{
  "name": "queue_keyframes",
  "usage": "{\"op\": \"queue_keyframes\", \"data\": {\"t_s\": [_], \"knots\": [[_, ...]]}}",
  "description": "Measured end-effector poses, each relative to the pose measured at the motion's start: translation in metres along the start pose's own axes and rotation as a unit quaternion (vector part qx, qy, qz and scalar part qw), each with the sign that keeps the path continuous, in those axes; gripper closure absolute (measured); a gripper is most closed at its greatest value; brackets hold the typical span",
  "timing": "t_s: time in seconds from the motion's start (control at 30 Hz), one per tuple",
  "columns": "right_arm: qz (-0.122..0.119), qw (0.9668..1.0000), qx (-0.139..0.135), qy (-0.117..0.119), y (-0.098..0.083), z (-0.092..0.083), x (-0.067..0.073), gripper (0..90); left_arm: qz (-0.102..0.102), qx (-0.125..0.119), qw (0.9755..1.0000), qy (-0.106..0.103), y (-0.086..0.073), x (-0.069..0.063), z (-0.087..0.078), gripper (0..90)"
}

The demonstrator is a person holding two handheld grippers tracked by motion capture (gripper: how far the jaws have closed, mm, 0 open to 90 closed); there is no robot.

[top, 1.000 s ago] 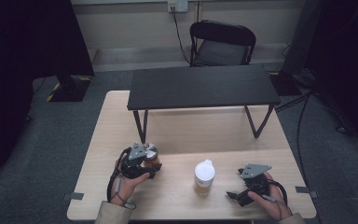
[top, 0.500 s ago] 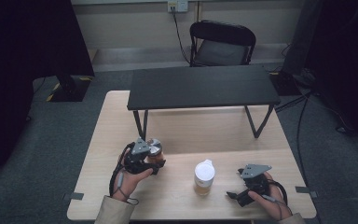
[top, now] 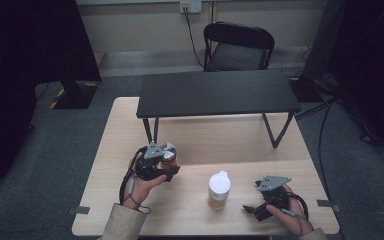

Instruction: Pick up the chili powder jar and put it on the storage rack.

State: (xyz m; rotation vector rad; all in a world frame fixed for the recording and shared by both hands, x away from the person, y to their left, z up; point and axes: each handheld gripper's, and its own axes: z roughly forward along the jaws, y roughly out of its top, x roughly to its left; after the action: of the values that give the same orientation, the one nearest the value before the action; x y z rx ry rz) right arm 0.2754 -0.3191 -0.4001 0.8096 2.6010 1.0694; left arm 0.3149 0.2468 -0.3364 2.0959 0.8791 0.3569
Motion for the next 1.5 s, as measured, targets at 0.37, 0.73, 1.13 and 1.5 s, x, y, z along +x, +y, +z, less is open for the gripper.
{"op": "queue_keyframes", "data": {"t_s": [0.37,0.73,1.13,1.5], "knots": [[0.001,1.0000,0.000,-0.001,0.000,0.000,0.000,0.0,0.004,-0.006,0.9999,-0.009,0.018,0.002,-0.002,30.3],[0.001,1.0000,0.000,-0.001,0.000,0.000,0.001,0.0,0.015,-0.012,0.9996,-0.019,0.041,0.004,-0.008,30.3],[0.002,1.0000,0.000,-0.002,0.000,0.000,0.001,0.0,0.019,-0.014,0.9994,-0.027,0.061,0.004,-0.013,30.3],[0.002,1.0000,0.000,-0.002,0.000,0.000,0.001,0.0,0.021,-0.015,0.9990,-0.037,0.081,0.009,-0.020,30.3]]}}
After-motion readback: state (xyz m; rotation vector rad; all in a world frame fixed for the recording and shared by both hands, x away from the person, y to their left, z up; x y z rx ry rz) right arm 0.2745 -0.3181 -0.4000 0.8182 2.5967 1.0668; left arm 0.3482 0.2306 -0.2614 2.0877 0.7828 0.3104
